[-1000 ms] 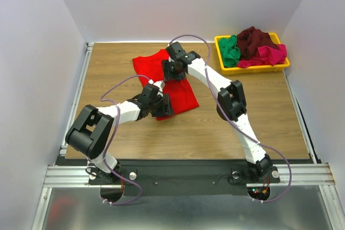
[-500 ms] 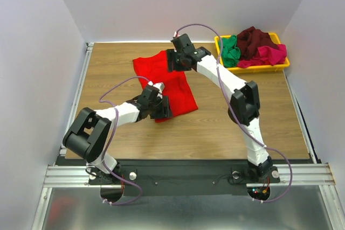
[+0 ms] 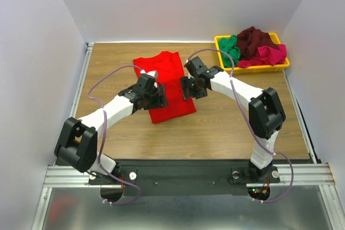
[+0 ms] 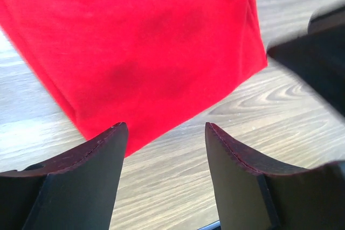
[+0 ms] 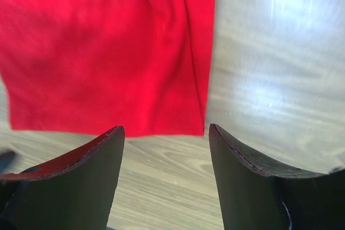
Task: Fold and stack the t-shirts
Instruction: Fold the tshirt
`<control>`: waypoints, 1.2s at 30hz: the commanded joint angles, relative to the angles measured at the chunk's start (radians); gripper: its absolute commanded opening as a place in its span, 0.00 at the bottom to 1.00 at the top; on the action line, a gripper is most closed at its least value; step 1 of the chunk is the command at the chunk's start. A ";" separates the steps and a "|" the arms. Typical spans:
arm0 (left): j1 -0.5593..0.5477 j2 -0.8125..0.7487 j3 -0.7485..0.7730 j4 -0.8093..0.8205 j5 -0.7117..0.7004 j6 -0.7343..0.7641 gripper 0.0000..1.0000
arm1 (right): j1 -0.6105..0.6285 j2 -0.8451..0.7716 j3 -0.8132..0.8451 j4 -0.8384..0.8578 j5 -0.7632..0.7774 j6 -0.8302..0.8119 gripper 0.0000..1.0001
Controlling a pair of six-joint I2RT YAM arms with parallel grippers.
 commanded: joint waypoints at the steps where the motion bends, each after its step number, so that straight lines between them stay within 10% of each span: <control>1: 0.055 -0.018 -0.050 -0.053 -0.001 -0.032 0.71 | -0.003 -0.069 -0.086 0.023 -0.026 0.019 0.70; 36: 0.079 -0.136 -0.259 -0.051 -0.033 -0.120 0.71 | -0.006 0.001 -0.206 0.141 -0.025 0.030 0.56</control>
